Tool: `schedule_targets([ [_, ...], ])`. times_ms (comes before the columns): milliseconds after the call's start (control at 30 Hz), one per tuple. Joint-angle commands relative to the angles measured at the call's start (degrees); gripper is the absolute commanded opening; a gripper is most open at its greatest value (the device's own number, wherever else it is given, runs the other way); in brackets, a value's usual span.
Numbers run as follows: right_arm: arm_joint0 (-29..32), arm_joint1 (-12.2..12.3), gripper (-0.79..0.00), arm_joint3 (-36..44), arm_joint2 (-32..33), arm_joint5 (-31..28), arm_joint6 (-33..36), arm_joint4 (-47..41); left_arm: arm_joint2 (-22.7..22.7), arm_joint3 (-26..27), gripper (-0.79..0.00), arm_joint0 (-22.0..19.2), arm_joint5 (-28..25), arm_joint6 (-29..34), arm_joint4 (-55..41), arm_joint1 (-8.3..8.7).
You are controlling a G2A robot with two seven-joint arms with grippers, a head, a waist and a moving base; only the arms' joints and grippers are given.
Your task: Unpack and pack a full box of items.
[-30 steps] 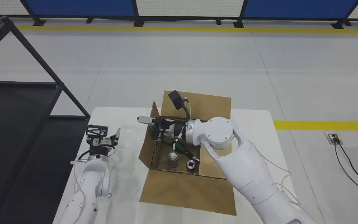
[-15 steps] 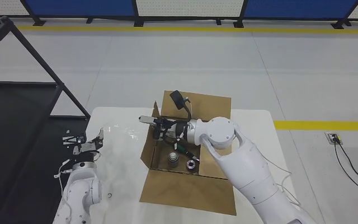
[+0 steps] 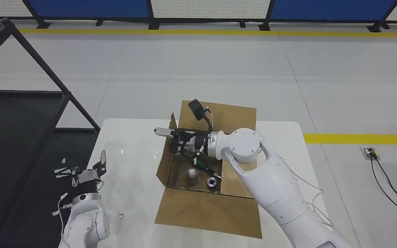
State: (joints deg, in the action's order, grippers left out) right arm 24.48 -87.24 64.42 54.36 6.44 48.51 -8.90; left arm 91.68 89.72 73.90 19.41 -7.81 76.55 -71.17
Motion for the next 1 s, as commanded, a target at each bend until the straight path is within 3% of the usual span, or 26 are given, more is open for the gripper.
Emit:
schedule_targets([
  [0, 0.02, 0.01, 0.0, -0.06, 0.05, -0.02, 0.08, 0.04, 0.42, -0.08, 0.0, -0.08, 0.03, -0.17, -1.31, -0.11],
  [800, 0.5, 0.29, 0.0, 0.32, 0.9, 0.39, 0.65, 0.65, 0.92, 0.37, 0.0, 0.25, -0.42, -0.47, -1.5, -0.18],
  [967, 0.62, 0.36, 0.0, 0.54, 0.95, 0.58, 1.03, 0.82, 2.02, -1.44, 0.0, -1.31, -1.62, 2.77, -1.6, -0.08],
])
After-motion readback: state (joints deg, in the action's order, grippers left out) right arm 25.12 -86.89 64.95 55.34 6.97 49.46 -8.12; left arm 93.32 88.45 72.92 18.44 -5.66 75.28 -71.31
